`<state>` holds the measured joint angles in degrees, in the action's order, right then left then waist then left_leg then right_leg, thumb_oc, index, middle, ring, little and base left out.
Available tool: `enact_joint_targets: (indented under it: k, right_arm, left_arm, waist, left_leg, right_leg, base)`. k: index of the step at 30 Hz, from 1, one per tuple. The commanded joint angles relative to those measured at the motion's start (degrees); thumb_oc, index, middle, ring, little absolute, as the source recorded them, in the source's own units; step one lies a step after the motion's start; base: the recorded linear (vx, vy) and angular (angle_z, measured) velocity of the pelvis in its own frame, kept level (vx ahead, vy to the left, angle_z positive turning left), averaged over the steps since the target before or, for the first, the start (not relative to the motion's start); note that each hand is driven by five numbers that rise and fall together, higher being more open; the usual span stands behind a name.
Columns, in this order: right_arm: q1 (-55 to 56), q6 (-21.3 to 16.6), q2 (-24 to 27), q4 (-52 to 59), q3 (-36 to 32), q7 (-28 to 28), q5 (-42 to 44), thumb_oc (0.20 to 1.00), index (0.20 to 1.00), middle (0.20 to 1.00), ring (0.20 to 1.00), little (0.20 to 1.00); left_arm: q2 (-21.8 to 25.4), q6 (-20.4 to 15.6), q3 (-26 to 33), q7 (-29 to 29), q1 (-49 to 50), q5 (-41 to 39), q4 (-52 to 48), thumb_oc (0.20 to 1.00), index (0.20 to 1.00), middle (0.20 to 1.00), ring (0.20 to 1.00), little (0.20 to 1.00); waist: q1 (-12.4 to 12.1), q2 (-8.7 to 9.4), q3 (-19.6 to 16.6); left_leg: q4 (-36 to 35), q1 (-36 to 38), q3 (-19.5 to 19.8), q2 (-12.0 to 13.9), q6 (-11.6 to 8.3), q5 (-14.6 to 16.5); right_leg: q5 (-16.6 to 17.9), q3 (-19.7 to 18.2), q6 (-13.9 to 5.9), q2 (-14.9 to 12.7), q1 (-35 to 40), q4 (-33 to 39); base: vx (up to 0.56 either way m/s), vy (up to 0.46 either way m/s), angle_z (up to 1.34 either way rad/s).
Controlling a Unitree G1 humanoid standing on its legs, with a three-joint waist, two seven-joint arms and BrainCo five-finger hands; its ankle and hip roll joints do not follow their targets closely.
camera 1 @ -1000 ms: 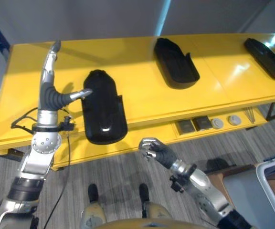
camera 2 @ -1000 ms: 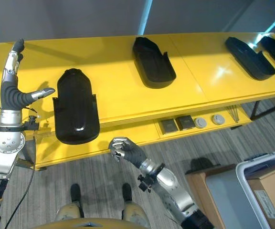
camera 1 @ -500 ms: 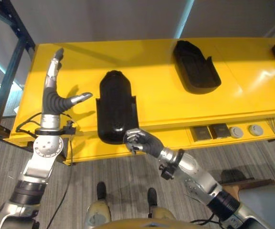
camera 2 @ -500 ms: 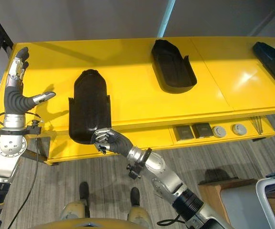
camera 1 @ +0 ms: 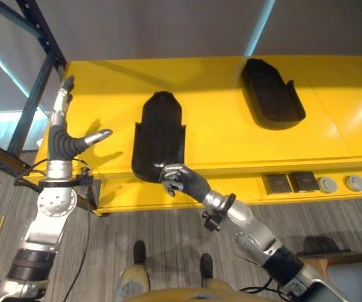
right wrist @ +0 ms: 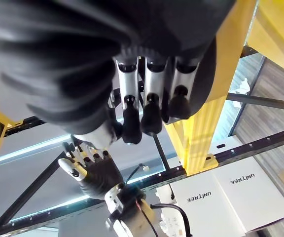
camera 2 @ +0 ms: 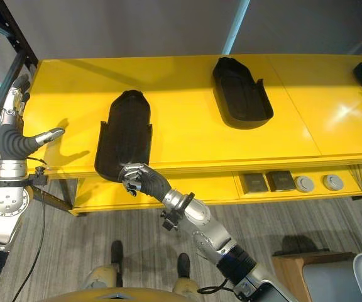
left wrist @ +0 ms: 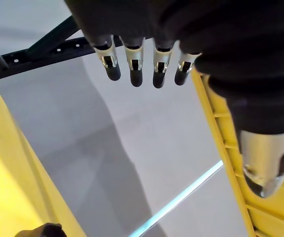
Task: Move parts from the plastic box to the shelf.
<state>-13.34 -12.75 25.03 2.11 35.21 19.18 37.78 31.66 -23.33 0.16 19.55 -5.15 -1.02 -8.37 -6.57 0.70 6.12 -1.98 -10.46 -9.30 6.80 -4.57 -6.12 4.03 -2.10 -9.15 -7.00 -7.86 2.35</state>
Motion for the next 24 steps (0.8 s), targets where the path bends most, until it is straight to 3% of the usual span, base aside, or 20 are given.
enact_joint_targets:
  k: [1,10,24]
  right_arm:
    - [-3.6,-3.5,-2.3,-0.2,-3.0,-3.1,-2.5,0.2,0.2,0.2,0.2,0.2]
    - [-7.9,-6.0,-3.3,-5.4,-7.8,-10.8,-8.4,0.2,0.2,0.2,0.2,0.2]
    - [-9.9,-7.8,-4.2,-8.6,-12.4,-17.0,-13.6,0.2,0.2,0.2,0.2,0.2]
  left_arm:
    - [4.0,-3.6,1.9,1.2,-2.7,-1.3,-3.2,1.0,1.0,1.0,1.0,1.0]
    - [5.2,-3.7,0.6,1.5,-3.7,-2.4,-3.3,1.0,1.0,1.0,1.0,1.0]
    - [4.4,-3.1,-0.7,0.4,-4.1,-3.4,-2.6,1.0,1.0,1.0,1.0,1.0]
  waist:
    - [-1.0,1.53,0.6]
    - [-1.9,-0.04,0.9]
    - [-1.4,-0.88,0.5]
  left_leg:
    - [8.7,1.9,-0.4,0.3,-1.26,12.1]
    - [5.5,-0.6,0.9,0.2,-1.48,9.5]
    - [4.2,-1.1,1.2,-0.1,-1.62,8.8]
  right_leg:
    - [-7.8,-1.9,-1.75,-1.5,-1.4,-5.5]
    - [-7.0,-0.5,-1.73,-0.9,-3.9,-3.9]
    - [-6.8,0.0,-1.7,-0.5,-4.7,-3.4]
  base:
    - [0.0,-0.038,0.08]
    - [-0.01,-0.021,0.06]
    - [0.0,-0.004,0.03]
